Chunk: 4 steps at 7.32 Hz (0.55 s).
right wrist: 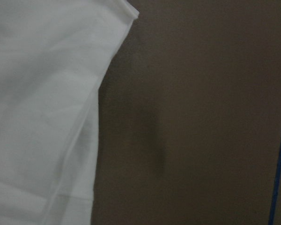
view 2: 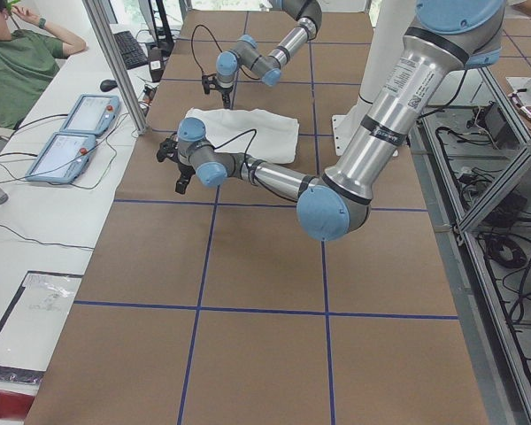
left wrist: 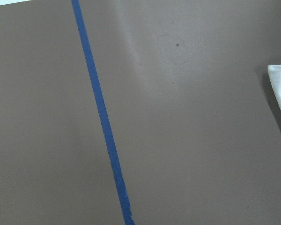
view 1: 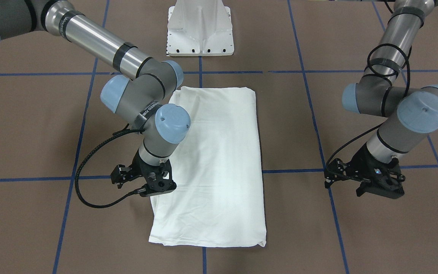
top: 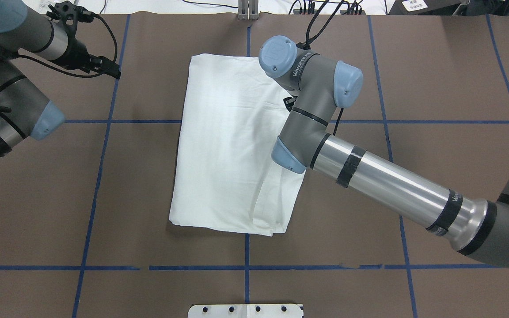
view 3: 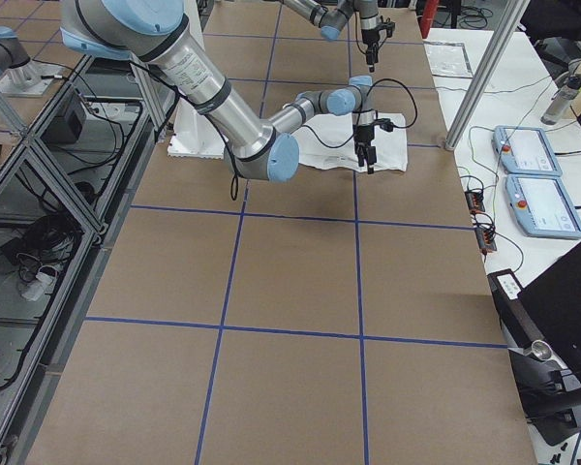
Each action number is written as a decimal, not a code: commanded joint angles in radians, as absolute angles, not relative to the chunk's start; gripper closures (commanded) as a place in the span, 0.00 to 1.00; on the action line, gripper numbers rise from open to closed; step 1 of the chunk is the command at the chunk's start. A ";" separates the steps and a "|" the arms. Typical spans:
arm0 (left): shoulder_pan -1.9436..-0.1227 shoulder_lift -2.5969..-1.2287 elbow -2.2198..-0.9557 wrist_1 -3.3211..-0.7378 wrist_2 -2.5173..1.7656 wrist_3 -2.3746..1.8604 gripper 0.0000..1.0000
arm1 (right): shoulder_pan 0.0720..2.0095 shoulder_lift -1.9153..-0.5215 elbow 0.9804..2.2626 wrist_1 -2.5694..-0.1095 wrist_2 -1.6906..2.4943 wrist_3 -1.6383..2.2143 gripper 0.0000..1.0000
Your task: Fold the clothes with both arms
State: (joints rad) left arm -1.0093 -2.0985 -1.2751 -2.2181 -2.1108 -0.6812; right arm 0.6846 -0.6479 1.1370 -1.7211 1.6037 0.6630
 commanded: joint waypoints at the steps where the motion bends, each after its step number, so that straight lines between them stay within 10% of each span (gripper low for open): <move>1: -1.009 -2.098 -1.275 -2.218 -2.111 -0.681 0.00 | 0.698 -0.663 1.184 -1.713 1.620 0.649 0.00; 4: -1.009 -2.097 -1.284 -2.217 -2.111 -0.683 0.00 | 0.607 -0.634 1.270 -1.675 1.740 1.019 0.00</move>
